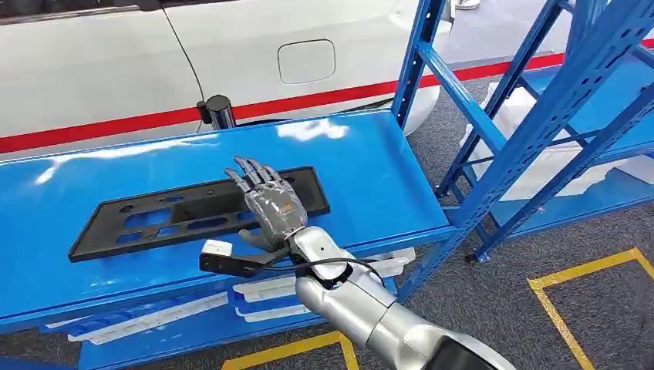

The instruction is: Take the parts from the cabinet and place them on the table.

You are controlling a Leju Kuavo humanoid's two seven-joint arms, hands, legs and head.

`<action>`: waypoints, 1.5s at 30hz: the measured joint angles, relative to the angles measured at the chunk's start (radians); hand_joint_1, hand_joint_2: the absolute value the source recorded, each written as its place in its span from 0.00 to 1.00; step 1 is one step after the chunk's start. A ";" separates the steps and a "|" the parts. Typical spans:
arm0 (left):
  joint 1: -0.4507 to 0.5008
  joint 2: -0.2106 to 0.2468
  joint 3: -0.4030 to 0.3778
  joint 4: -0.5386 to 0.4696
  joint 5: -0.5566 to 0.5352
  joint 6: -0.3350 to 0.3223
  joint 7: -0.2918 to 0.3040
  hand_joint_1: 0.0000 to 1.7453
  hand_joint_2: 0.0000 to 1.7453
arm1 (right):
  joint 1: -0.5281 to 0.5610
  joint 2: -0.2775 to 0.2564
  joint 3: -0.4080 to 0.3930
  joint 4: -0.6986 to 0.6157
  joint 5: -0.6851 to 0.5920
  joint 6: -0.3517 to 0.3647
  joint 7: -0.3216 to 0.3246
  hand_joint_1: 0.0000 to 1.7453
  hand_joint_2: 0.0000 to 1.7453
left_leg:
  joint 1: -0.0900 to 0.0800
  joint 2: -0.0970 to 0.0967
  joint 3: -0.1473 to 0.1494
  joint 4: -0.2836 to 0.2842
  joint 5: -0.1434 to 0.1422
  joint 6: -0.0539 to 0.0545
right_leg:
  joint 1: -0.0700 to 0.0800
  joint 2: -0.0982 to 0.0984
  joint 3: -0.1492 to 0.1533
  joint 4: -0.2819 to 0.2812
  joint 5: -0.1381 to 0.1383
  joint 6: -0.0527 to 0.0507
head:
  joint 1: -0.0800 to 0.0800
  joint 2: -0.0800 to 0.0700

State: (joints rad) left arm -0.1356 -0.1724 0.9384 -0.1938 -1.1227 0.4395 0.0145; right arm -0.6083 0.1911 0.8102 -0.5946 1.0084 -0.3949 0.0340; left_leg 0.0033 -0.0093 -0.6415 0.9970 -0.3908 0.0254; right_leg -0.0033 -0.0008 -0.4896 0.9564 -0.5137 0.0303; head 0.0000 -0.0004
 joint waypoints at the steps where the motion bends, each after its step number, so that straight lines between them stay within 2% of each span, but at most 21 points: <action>1: 0.000 0.000 0.000 0.000 -0.004 0.003 0.001 0.00 0.00 | -0.010 0.002 -0.004 0.020 0.043 -0.017 0.021 0.00 1.00 | 0.000 0.000 0.000 0.000 0.000 0.000 | 0.000 0.000 0.000 0.000 0.000 0.000 | 0.000 0.000; 3: -0.001 0.000 0.000 0.000 -0.008 0.006 0.002 0.00 0.00 | -0.021 0.003 -0.015 0.051 0.087 -0.031 0.041 0.00 1.00 | 0.000 0.000 0.000 0.000 0.000 0.000 | 0.000 0.000 0.000 0.000 0.000 0.000 | 0.000 0.000; 8: -0.001 0.000 0.000 0.000 -0.010 0.008 0.002 0.00 0.00 | -0.024 0.005 -0.055 0.101 0.105 -0.024 0.071 0.00 1.00 | 0.000 0.000 0.000 0.000 0.000 0.000 | 0.000 0.000 0.000 0.000 0.000 0.000 | 0.000 0.000; 21: -0.002 0.000 0.000 0.000 -0.025 0.009 0.001 0.00 0.00 | -0.004 0.007 -0.102 0.161 0.138 -0.001 0.095 0.02 1.00 | 0.000 0.001 0.001 0.000 0.000 0.000 | 0.000 0.000 0.000 0.000 0.000 0.000 | 0.000 0.000; 22: -0.002 0.000 0.000 0.000 -0.026 0.009 0.001 0.00 0.00 | -0.004 0.007 -0.105 0.162 0.141 -0.003 0.097 0.32 1.00 | 0.000 0.001 0.001 0.000 0.000 0.000 | 0.000 0.000 0.000 0.000 0.000 0.000 | 0.000 0.000; 23: -0.002 0.000 0.000 0.000 -0.027 0.009 0.000 0.00 0.00 | -0.004 0.008 -0.108 0.165 0.148 -0.008 0.101 0.84 1.00 | 0.000 0.001 0.002 0.000 0.000 0.000 | 0.000 0.000 0.001 0.000 0.000 0.000 | 0.000 0.000; 24: -0.002 0.000 0.000 0.000 -0.028 0.011 0.000 0.00 0.00 | -0.002 0.007 -0.111 0.167 0.162 -0.013 0.109 1.00 1.00 | 0.000 0.000 0.002 0.000 0.000 0.000 | 0.000 0.000 0.001 0.000 0.000 0.000 | 0.000 0.000; 36: -0.002 0.000 0.002 0.000 -0.031 0.039 -0.016 0.00 0.00 | 0.010 -0.001 -0.147 0.171 0.289 -0.090 0.154 1.00 1.00 | 0.000 0.000 0.002 0.000 0.000 0.000 | 0.000 0.000 0.001 0.000 0.000 0.000 | 0.000 0.000; 45: -0.003 -0.001 0.001 0.000 -0.050 0.039 -0.023 0.00 0.00 | 0.020 -0.016 -0.191 0.147 0.347 -0.114 0.161 1.00 1.00 | 0.000 0.000 0.002 0.000 0.000 0.000 | 0.000 0.000 0.001 0.000 0.000 0.000 | 0.000 0.000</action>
State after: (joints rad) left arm -0.1381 -0.1736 0.9396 -0.1938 -1.1722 0.4780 -0.0080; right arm -0.5885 0.1751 0.6188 -0.4475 1.3550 -0.5085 0.1946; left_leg 0.0036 -0.0091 -0.6396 0.9970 -0.3908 0.0254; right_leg -0.0032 -0.0008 -0.4882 0.9564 -0.5137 0.0303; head 0.0000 -0.0004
